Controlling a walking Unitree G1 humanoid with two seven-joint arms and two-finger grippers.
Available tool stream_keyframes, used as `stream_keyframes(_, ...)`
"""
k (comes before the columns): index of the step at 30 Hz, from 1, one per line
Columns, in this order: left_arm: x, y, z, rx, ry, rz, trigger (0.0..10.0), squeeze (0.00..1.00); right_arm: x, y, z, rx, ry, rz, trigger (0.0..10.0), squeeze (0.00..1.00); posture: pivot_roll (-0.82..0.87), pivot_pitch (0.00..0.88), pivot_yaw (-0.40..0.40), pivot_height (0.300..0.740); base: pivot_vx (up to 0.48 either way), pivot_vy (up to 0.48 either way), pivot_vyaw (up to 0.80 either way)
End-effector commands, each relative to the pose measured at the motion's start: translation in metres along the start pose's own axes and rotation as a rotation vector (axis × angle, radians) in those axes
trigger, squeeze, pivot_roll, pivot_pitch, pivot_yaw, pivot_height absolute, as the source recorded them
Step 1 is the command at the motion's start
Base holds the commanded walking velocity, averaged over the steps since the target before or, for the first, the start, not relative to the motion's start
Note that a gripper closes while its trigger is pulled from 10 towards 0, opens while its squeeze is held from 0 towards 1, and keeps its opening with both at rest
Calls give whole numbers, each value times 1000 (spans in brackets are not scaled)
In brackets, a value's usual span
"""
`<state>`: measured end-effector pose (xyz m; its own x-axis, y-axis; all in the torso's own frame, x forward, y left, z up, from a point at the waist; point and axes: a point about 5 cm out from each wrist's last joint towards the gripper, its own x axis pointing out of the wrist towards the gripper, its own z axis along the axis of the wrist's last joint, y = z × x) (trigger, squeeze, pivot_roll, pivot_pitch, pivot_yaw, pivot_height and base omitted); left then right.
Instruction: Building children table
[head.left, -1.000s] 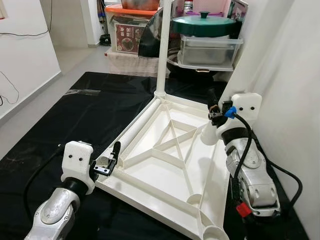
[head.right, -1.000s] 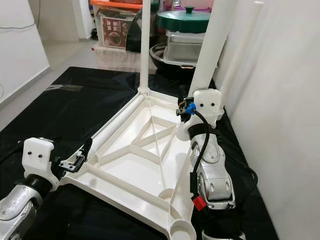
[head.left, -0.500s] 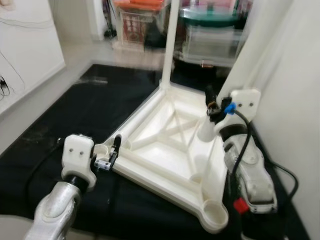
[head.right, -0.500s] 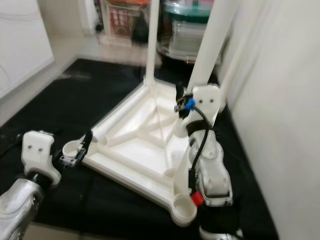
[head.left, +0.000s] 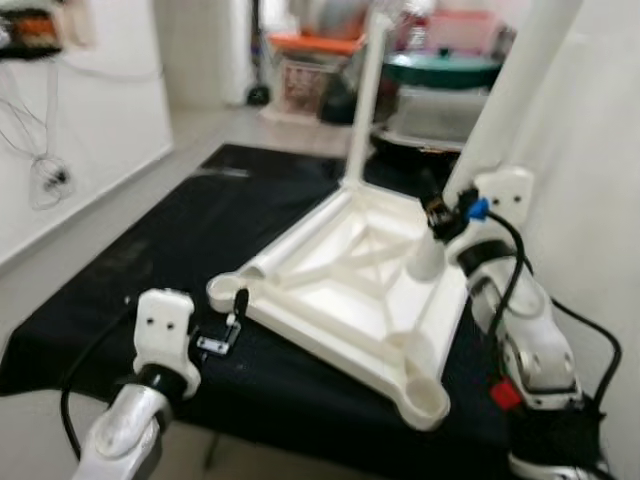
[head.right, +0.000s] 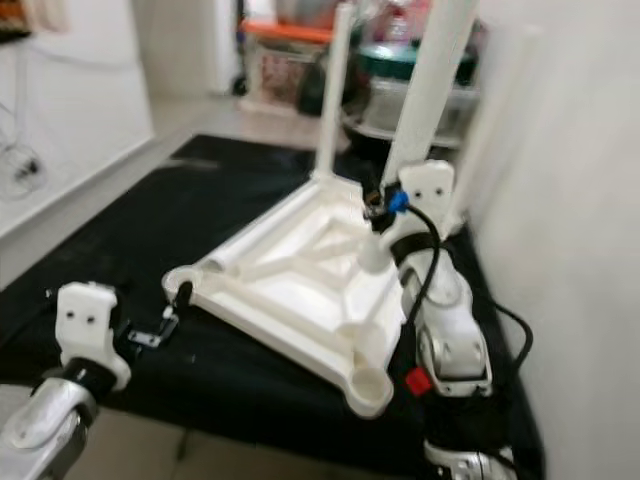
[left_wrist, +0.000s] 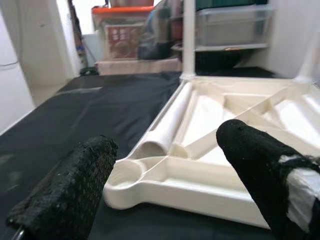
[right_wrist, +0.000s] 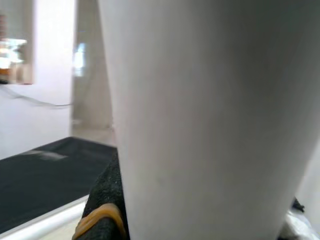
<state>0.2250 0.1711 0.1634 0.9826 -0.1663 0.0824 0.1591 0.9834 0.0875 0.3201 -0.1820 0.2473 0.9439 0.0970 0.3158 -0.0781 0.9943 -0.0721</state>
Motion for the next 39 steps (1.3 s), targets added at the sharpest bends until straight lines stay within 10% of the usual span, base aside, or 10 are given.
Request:
stream_keyframes(1,0,-1,-6,-20,33,4,10000,0,1,-4,-5,20,38,-7,10000,0,17,0,-96,740,0,0,-800)
stream_keyframes(29,-1,-2,-6,-34,27,-9,10000,0,-1,7,-5,33,29,91,10000,0,26,0,-93,740,0,155,-286)
stream_keyframes(39,-4,-6,-14,-32,66,-50,10000,0,-10,-23,14,139,102,509,10000,0,14,0,-84,740,0,0,0)
